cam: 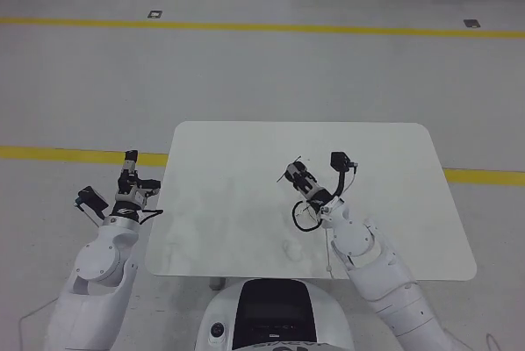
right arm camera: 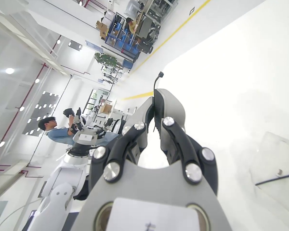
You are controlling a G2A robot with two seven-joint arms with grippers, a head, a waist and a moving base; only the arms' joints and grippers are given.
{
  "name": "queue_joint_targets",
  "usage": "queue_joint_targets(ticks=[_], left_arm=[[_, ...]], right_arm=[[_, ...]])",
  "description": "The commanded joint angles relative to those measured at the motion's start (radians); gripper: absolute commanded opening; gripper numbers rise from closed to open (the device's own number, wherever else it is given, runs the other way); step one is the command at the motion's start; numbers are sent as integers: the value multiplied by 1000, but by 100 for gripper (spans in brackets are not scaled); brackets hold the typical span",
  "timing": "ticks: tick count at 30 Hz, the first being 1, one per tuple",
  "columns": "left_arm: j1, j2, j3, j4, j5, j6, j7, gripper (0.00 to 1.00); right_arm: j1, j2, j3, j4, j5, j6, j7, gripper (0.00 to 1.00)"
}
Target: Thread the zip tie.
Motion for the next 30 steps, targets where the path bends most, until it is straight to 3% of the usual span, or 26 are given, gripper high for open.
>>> queue_joint_targets(ticks=[1,6,8,17,20,25,30], left_arm=[[-2,0,4,4,14,4,-11,100],[-13,7,0,27,86,23,-96,100],[-20,9,-1,35,94,53,-126,100],[-27,9,-6,38,112,56,-106,100],[-30,11,13,39,118,57,-195,100],[-48,20,38,48,153,106,-369,100],[-48,20,38,48,153,106,-369,100]], right_arm=[[-3,-2,-6,2,21,-20,9,0],[24,-10,-36,47,63,-54,42,0],[39,-15,-51,69,71,-58,40,0],[50,-18,-54,80,80,-60,37,0],[48,-21,-62,83,90,-68,36,0],[73,-32,-85,118,118,-85,24,0],[73,-32,-85,118,118,-85,24,0]])
